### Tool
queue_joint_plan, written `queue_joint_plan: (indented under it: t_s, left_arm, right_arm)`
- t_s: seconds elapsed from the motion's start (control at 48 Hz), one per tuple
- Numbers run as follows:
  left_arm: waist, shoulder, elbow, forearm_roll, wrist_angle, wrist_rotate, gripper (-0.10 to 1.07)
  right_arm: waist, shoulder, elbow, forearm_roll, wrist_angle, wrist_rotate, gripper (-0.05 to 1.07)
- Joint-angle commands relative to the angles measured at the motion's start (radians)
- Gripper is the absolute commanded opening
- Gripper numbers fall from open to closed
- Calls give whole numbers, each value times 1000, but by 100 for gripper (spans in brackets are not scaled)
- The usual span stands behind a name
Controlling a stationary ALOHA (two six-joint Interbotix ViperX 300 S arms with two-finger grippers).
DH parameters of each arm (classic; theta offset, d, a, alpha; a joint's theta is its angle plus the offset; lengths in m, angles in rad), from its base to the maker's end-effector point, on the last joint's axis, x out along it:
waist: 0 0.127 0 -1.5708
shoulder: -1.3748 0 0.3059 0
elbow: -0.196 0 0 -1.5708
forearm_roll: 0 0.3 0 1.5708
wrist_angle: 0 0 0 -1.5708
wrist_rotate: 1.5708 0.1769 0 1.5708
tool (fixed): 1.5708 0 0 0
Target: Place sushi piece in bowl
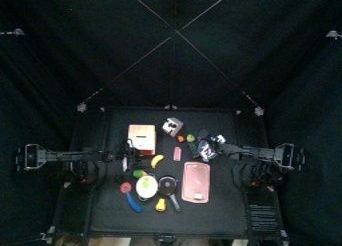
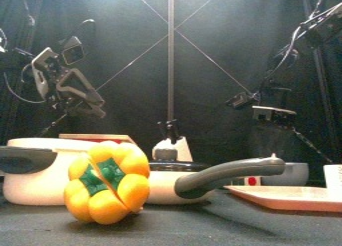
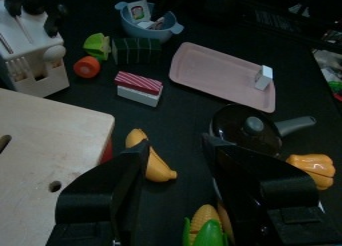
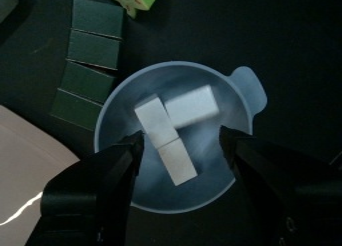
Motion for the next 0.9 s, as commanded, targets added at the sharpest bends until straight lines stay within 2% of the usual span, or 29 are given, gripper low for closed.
queue_joint_plan:
  t_s: [0.0, 0.312, 0.542, 0.875]
  left_arm:
    - [2, -2, -11, -3, -5, 2, 84]
    - [2, -2, -12, -3, -5, 2, 84]
    - [2, -2, -9, -3, -3, 2, 84]
    - [2, -2, -11, -3, -3, 2, 84]
  right_arm:
    - [-5, -31, -17, -3, 6, 2, 94]
    - [8, -60, -15, 14, 41, 2, 94]
    - [66, -78, -14, 43, 46, 2, 94]
    - [83, -78, 6, 55, 77, 2, 93]
